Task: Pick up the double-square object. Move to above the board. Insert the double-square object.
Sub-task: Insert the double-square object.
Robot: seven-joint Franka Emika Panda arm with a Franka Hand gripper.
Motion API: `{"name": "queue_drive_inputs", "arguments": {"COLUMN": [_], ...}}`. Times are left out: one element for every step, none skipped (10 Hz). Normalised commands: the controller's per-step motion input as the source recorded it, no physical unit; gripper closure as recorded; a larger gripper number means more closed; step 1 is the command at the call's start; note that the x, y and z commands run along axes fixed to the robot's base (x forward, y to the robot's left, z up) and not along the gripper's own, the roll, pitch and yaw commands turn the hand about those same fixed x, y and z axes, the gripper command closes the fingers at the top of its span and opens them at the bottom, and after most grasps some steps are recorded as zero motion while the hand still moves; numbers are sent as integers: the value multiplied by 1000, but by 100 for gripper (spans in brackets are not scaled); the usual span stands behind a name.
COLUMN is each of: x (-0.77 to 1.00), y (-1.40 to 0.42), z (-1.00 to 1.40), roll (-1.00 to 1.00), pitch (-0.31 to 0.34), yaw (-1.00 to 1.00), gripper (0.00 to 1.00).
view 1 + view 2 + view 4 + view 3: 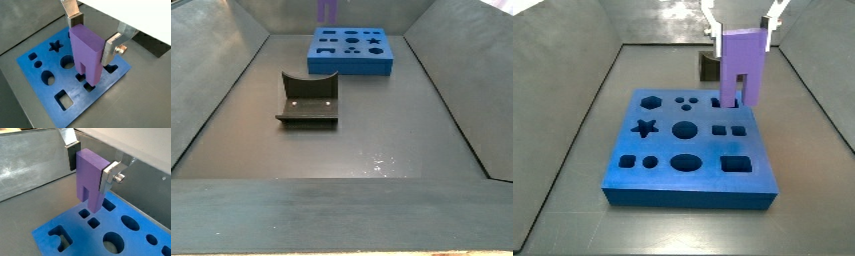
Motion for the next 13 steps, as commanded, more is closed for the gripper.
{"name": "queue_drive_inputs", "arguments": {"x": [94,311,237,209,209,140,11,0,0,-26,-14,0,6], "y": [-46,-54,-86,-83,-146,-137,-146,-20,0,-14,-37,0,-117], "z": [-177,-243,-311,-400,-466,-534,-560,-274,-34,-323,-329,0,-120], "roll": [280,254,303,303,283,269,331,126,37,217,231,6,11], "pitch": [0,0,0,0,0,0,0,0,0,31,86,0,0], "yaw": [0,0,0,0,140,154,166,171,0,0,0,0,0], "gripper": [100,100,100,100,100,100,100,100,100,100,100,100,100]}}
